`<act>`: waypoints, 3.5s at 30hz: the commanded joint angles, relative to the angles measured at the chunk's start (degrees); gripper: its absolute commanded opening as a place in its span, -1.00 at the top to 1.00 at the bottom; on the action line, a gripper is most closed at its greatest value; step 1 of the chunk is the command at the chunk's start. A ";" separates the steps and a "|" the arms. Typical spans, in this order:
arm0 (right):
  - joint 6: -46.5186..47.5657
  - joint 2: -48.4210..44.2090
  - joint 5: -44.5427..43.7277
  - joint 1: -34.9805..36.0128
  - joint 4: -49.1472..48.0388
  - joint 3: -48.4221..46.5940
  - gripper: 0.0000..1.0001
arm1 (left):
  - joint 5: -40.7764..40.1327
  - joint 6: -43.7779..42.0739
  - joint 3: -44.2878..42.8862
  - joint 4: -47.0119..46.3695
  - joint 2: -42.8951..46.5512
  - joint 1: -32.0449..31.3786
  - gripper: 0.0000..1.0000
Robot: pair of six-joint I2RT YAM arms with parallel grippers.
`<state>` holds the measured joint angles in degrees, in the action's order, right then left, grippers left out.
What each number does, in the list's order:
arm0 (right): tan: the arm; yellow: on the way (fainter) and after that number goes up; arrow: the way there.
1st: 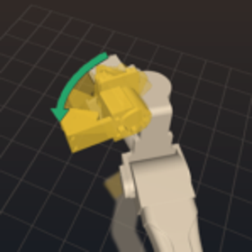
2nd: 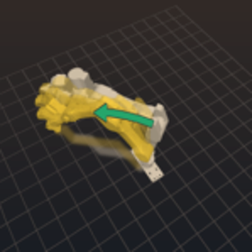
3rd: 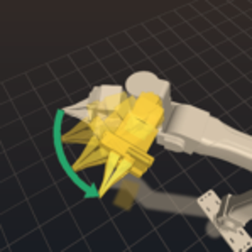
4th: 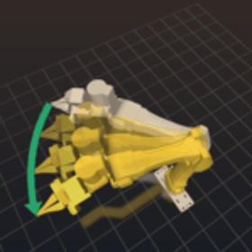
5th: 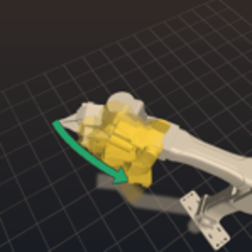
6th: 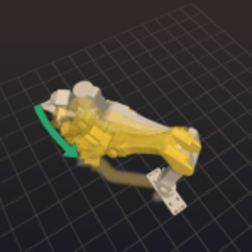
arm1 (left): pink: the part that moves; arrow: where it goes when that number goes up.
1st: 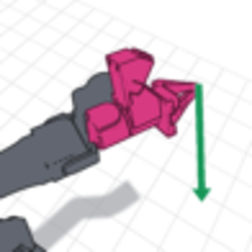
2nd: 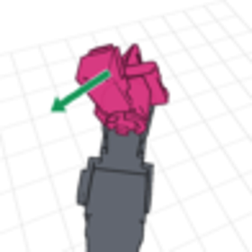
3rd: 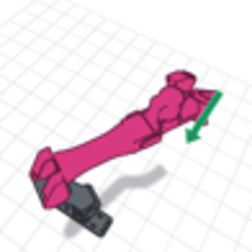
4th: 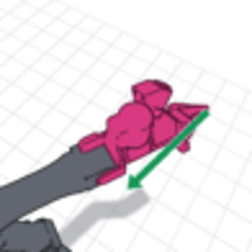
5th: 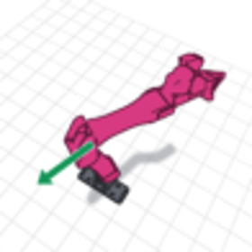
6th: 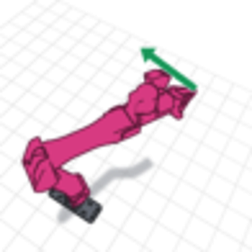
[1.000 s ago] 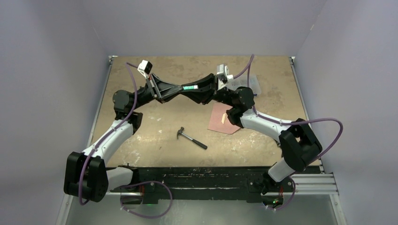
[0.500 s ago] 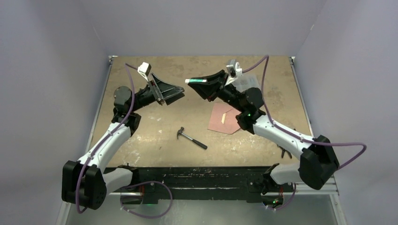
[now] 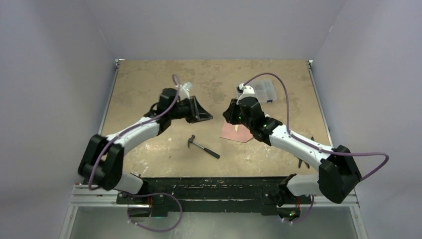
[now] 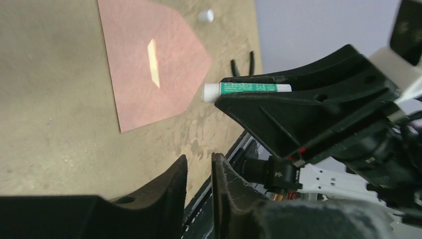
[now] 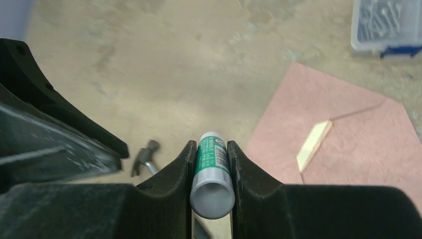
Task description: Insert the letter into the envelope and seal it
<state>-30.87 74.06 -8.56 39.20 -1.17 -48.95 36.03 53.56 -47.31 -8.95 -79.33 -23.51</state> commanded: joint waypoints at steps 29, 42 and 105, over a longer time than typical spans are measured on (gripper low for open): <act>1.34 20.16 -9.62 -3.52 13.21 -9.55 1.00 | -17.47 -8.18 -20.32 8.49 -35.89 -15.90 1.00; -0.01 21.46 -7.76 -3.52 11.73 -6.94 1.00 | -25.10 -9.35 -22.23 18.92 -38.09 -17.57 1.00; 0.92 27.32 -13.36 -4.62 11.00 -6.03 1.00 | -25.48 -5.47 -20.31 15.66 -40.56 -17.11 1.00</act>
<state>-29.58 98.30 -18.44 35.81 8.47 -55.18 16.58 50.39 -69.87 2.90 -116.38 -40.91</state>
